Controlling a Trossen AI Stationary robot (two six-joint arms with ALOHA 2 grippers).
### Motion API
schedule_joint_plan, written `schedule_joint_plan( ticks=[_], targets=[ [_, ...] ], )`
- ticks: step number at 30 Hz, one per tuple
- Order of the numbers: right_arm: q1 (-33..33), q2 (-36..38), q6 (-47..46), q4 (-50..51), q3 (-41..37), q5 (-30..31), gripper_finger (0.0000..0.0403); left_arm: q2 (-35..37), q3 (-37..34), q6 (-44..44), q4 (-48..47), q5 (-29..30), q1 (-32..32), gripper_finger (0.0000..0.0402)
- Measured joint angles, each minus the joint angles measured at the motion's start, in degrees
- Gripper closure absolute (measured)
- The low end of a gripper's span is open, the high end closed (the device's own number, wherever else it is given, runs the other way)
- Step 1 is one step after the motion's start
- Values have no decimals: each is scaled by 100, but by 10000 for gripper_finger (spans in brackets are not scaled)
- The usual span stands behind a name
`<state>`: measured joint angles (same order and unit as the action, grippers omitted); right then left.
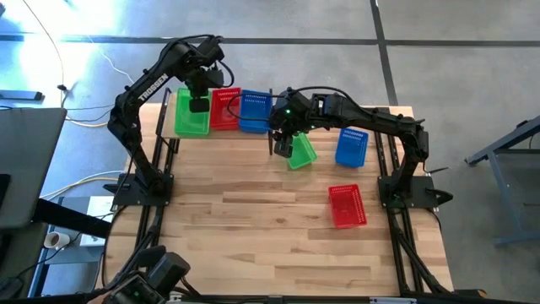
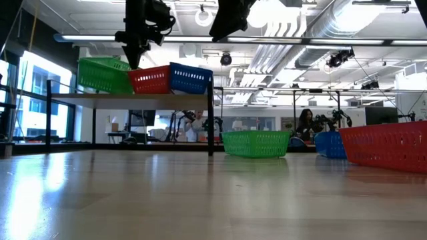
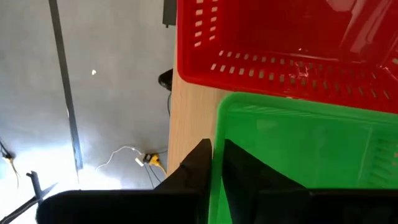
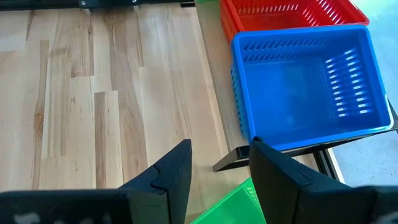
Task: Stack baskets on shelf by color
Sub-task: Stack the bottom green basket on top of the green basket on the shelf
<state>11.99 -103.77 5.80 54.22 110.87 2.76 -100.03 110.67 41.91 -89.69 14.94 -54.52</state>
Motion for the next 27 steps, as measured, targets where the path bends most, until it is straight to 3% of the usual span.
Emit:
schedule_joint_plan(
  ticks=[21, 27],
  targets=[
    [0, -2, 0, 85, 0, 0, 257, -2, 0, 9, -27, 141, 15, 363],
    [0, -2, 0, 84, 1, 0, 257, -2, 0, 24, -31, 630, 97, 372]
  ],
)
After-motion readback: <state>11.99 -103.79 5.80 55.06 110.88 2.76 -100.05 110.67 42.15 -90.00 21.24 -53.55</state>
